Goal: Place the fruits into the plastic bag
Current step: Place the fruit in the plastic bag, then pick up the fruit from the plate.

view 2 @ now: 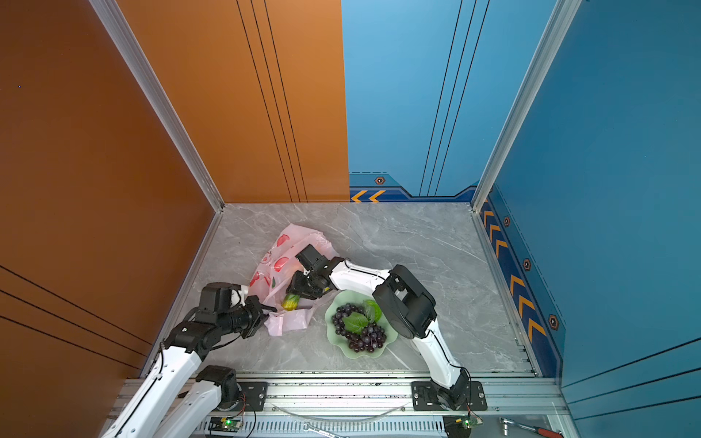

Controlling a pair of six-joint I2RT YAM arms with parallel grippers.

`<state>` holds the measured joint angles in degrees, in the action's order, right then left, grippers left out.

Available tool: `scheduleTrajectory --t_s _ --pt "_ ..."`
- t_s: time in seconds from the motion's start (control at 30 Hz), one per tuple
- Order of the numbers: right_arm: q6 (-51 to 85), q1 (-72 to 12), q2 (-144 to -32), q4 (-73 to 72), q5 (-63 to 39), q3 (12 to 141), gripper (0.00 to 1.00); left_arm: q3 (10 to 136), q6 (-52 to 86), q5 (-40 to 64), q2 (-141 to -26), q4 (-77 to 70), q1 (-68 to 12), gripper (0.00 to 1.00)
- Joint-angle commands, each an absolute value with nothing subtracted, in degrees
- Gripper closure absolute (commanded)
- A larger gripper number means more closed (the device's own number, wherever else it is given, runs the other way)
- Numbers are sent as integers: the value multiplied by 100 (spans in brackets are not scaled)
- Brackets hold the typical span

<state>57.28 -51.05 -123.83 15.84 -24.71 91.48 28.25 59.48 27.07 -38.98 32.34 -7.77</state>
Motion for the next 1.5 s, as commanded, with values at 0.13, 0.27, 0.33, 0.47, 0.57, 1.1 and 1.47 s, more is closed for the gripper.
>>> scheduleTrajectory --t_s 0.13,0.27,0.33,0.47,0.57,1.1,1.47 --pt "5644 -5117 -12289 1641 -2497 9179 44 2762 6034 2570 -3797 3234 -729 100" --pt "5556 -5073 -12121 1762 -2427 9133 38 2782 6025 2567 -3827 3234 -729 100" --pt "5520 -5047 -12005 1814 -2387 9094 36 2800 6016 2579 -3856 3234 -725 100" --pt "5387 -4988 -11712 1956 -2259 9068 30 2839 6011 2584 -3867 3234 -729 100" --pt "5270 -4908 -11609 2081 -2150 9052 30 2852 6012 2604 -3858 3226 -729 100" --pt "4812 -3860 -10909 2400 -1883 9133 30 3136 6007 2584 -4081 3118 -865 100" --pt "4001 -3683 -9716 3943 -1775 9061 30 3483 5918 2558 -4519 2901 -1060 100"
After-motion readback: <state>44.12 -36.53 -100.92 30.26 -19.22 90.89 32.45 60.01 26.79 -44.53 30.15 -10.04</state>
